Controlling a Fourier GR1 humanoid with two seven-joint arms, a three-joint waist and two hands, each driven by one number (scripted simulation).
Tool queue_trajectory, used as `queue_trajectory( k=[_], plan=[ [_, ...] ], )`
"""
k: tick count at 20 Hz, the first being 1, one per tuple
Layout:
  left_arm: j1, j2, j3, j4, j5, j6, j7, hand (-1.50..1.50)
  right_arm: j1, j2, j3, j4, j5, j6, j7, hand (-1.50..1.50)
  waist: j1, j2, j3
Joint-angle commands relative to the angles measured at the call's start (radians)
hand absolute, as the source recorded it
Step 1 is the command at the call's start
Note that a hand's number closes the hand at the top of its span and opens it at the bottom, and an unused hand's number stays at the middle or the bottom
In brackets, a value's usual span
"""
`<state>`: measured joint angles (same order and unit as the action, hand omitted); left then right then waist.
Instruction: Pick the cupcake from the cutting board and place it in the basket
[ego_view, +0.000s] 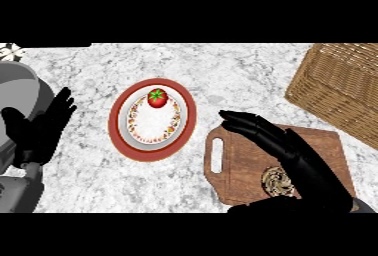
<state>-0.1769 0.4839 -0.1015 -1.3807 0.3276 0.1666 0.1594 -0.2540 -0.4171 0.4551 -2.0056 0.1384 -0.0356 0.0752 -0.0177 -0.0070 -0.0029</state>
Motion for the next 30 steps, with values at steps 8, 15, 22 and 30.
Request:
queue_trajectory(
  k=[8,15,22,30],
  plan=[
    [-0.032,0.01,0.02,0.019,-0.013,0.009,0.015,0.0,-0.229,-0.375,-0.173,-0.136,0.079,0.303,0.67,-1.5,-0.016,-0.007,-0.005],
    [0.0,0.002,0.015,-0.002,-0.011,-0.027,0.005,0.0,-0.336,-0.486,-0.302,-0.108,-0.371,0.597,0.88,-1.5,0.005,-0.002,0.0],
    [0.018,-0.011,0.036,-0.018,-0.008,-0.046,0.011,0.0,-0.288,-0.621,-0.51,-0.074,-0.74,0.672,0.884,-1.5,0.001,0.0,0.002],
    [-0.023,-0.067,0.025,0.02,-0.085,-0.014,0.018,0.0,0.018,-0.522,-0.758,-0.214,-0.7,0.651,0.748,-1.5,-0.003,0.003,0.004]
  ],
)
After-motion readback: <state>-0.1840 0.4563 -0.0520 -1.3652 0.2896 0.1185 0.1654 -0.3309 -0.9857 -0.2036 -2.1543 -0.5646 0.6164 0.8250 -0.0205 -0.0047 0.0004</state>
